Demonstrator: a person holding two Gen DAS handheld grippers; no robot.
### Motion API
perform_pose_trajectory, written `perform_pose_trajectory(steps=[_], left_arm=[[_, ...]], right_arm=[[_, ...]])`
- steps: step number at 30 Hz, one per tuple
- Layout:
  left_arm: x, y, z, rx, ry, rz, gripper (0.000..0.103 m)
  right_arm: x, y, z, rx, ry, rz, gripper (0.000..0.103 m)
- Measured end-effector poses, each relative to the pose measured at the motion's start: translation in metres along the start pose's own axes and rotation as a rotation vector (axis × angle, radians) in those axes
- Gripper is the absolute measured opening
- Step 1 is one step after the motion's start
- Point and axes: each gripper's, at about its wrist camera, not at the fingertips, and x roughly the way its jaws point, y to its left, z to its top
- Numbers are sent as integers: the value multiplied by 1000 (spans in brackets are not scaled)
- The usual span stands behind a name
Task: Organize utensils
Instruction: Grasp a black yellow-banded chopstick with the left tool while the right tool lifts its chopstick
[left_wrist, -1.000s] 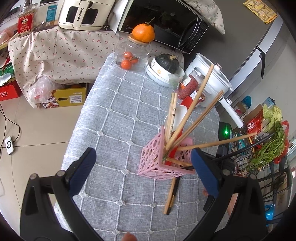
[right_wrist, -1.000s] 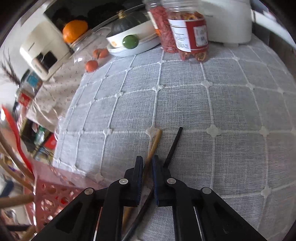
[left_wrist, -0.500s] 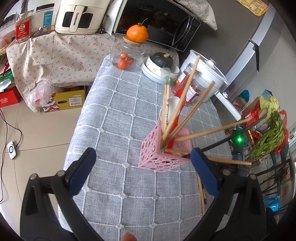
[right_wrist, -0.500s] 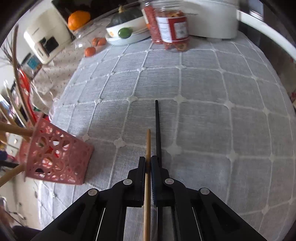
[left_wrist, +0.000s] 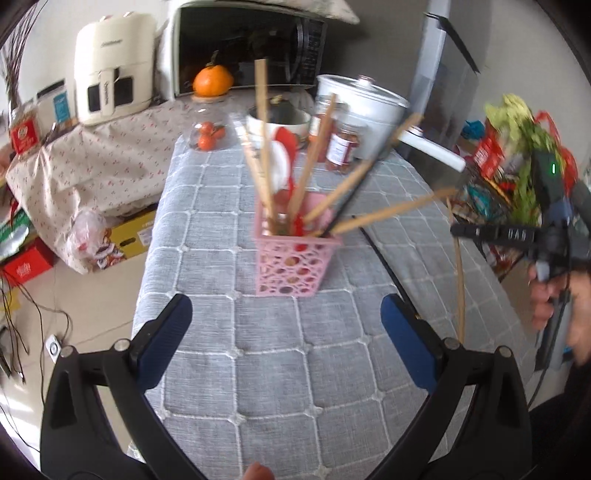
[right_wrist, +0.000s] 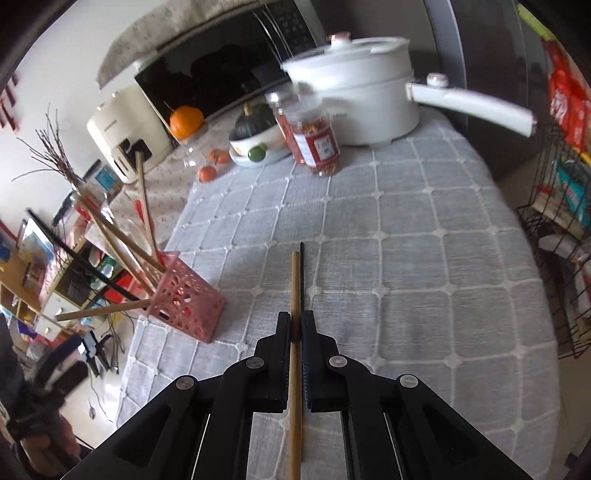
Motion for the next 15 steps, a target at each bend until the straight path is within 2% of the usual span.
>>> perform_pose_trajectory(steps=[3, 6, 10, 14, 15], left_arm=[[-7, -30, -12, 51, -21, -35, 102], [-2, -65, -22, 116, 8, -66, 102], [19, -98, -22, 149, 46, -79, 101], [49, -119, -11, 126, 88, -79, 88], [56, -123, -10, 116, 96, -78, 82]], right_arm=[[-26, 1, -3, -15, -63, -8, 5], [-49, 4, -5, -40, -121, -33, 5], [-71, 6, -5, -86, -178, -42, 5], [-85, 0, -6, -111, -208, -75, 5], [-88, -3, -6, -110, -217, -84, 5]])
